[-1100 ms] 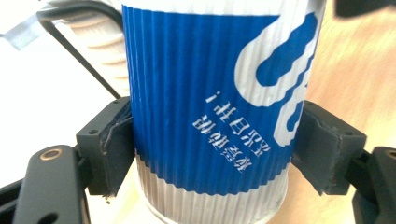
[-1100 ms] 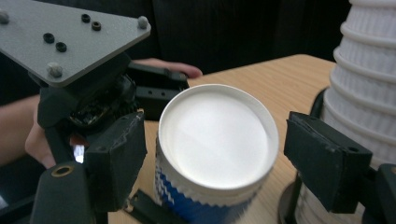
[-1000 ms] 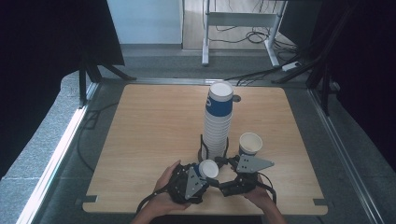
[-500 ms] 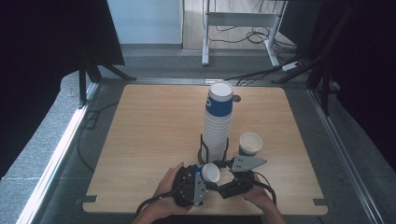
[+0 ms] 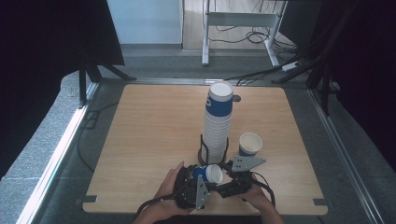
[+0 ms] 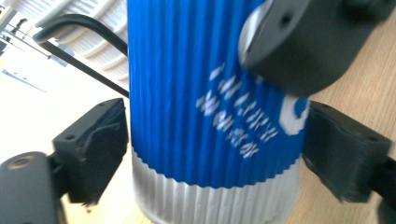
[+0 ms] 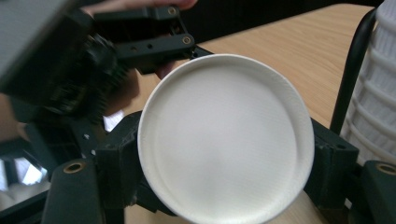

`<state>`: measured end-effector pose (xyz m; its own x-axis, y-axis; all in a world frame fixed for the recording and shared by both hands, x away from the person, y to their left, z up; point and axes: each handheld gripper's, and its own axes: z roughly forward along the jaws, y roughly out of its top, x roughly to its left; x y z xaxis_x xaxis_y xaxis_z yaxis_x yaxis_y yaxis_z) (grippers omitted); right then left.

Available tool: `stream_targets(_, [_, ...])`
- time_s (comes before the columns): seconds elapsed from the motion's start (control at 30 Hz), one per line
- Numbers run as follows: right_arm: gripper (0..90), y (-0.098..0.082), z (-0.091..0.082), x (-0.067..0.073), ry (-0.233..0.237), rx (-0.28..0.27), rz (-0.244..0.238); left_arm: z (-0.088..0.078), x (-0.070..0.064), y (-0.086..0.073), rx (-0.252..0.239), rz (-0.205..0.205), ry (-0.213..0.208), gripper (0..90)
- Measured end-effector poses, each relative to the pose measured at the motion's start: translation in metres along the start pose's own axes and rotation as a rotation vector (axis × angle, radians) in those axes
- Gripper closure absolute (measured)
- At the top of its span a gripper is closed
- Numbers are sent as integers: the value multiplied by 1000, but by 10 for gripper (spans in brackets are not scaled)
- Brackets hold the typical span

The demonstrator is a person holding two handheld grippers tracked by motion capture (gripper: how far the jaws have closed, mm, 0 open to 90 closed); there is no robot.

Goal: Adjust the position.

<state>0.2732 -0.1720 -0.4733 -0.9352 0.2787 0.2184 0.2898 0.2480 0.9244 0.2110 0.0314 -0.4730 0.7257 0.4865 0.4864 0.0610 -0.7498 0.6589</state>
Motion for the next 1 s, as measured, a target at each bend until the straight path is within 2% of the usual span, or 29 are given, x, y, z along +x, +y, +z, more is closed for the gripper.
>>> stream_targets(0.1, [266, -1, -3, -2, 49, -41, 35, -2, 3, -1, -20, -21, -26, 80])
stream_targets(0.17, [265, -1, -4, -2, 64, -51, 46, -2, 3, -1, -27, -25, -29, 90])
stream_targets(0.37, [262, -3, -2, -2, 55, -40, 41, -1, 3, -2, -22, -27, -36, 164])
stream_targets(0.77, [244, -2, -2, 1, 22, -26, 13, 0, 6, -6, -34, -37, -70, 189])
stream_targets(1.0, [207, 1, -5, 2, 6, -32, 11, 0, 6, -6, -39, -34, -65, 190])
